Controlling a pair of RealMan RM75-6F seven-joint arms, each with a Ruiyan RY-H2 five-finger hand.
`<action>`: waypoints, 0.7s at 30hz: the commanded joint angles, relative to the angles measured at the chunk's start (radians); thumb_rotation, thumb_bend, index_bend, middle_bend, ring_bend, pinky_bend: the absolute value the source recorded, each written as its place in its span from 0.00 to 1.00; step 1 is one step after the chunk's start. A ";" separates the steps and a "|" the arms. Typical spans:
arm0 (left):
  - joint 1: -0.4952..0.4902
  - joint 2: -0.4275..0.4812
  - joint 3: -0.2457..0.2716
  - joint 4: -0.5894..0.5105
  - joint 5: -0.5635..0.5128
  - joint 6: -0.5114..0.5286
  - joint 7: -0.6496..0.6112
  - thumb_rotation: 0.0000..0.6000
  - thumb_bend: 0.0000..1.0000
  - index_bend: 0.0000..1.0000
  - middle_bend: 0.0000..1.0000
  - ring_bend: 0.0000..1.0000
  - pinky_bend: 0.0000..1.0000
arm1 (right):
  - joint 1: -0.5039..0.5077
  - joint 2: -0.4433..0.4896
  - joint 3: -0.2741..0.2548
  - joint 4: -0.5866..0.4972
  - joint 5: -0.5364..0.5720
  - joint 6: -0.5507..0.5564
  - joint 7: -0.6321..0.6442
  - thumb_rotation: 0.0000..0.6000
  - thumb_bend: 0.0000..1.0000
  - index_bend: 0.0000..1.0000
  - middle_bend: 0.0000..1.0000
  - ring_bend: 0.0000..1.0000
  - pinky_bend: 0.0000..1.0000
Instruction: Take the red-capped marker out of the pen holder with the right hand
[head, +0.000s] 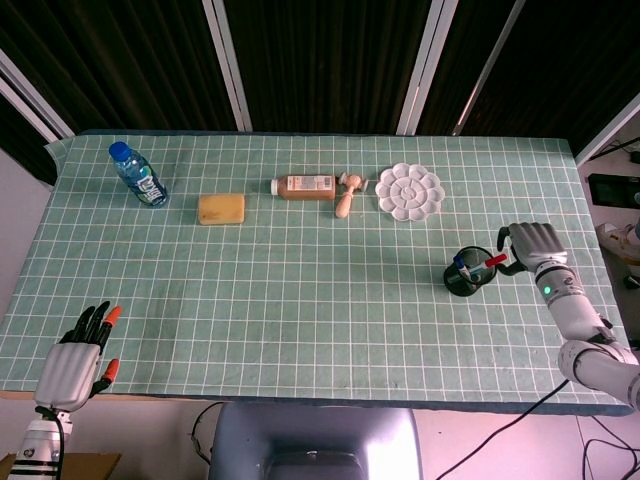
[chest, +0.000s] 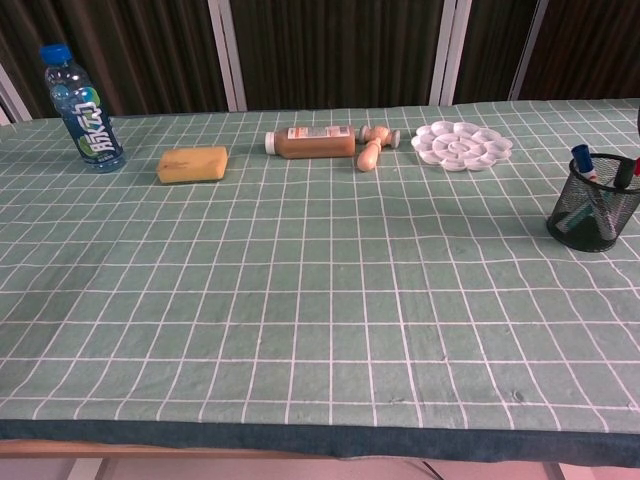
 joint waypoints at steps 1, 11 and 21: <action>0.000 0.000 -0.001 0.000 -0.002 -0.001 0.000 1.00 0.39 0.06 0.00 0.03 0.36 | 0.002 0.001 -0.002 -0.002 -0.001 -0.003 0.006 1.00 0.47 0.64 1.00 1.00 1.00; -0.001 0.000 -0.001 0.000 -0.005 -0.002 -0.001 1.00 0.39 0.06 0.00 0.03 0.36 | 0.009 0.008 -0.013 -0.005 -0.004 -0.015 0.025 1.00 0.50 0.65 1.00 1.00 1.00; -0.001 0.000 -0.001 -0.001 -0.005 -0.001 0.000 1.00 0.39 0.06 0.00 0.03 0.36 | 0.012 0.021 -0.022 -0.017 -0.007 -0.025 0.044 1.00 0.55 0.70 1.00 1.00 1.00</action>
